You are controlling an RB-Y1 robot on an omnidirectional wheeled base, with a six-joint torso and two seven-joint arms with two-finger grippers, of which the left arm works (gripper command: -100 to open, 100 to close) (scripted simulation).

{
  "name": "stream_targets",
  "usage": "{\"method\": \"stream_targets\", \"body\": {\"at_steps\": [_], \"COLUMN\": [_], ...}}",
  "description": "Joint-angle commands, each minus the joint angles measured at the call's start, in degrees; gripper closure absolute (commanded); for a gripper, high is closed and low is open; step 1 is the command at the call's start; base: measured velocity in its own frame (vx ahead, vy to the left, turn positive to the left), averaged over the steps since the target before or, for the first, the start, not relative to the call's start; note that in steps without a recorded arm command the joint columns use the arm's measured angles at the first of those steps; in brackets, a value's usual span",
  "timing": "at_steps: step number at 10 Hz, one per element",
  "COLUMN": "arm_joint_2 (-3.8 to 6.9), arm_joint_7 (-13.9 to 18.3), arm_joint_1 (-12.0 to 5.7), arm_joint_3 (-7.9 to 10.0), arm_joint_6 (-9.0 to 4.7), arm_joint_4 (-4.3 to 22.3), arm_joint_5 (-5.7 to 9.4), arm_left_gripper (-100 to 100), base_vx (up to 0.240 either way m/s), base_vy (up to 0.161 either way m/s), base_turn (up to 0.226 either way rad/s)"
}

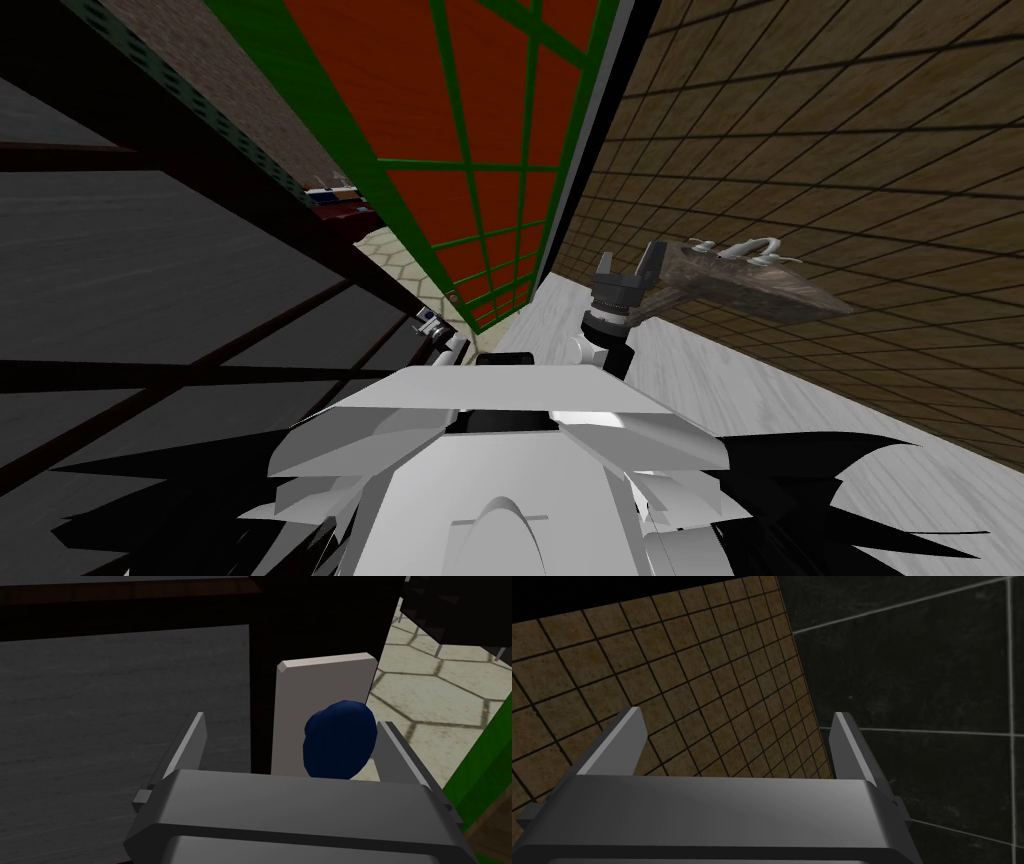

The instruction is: Push the door open

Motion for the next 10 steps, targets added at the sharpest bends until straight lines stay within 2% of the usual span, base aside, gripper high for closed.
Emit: {"method": "stream_targets", "body": {"at_steps": [1, 4, 9, 10], "arm_joint_2": [1.61, 1.98, 1.98, 2.34], "arm_joint_7": [1.26, 1.09, 1.09, 0.88], "arm_joint_1": [0.82, 0.81, 0.81, 0.75], "arm_joint_3": [1.08, 2.2, 2.2, 3.5], "arm_joint_6": [-1.35, -2.32, -2.32, -3.45], "arm_joint_4": [1.04, 1.43, 1.43, 1.88], "arm_joint_5": [0.43, 1.36, 1.36, 2.45], "arm_left_gripper": [100, 100, 100, 100], "base_vx": [0.015, 0.015, 0.005, 0.008], "base_vy": [0.045, 0.058, 0.011, 0.065], "base_turn": [-0.023, -0.051, -0.009, -0.114]}}
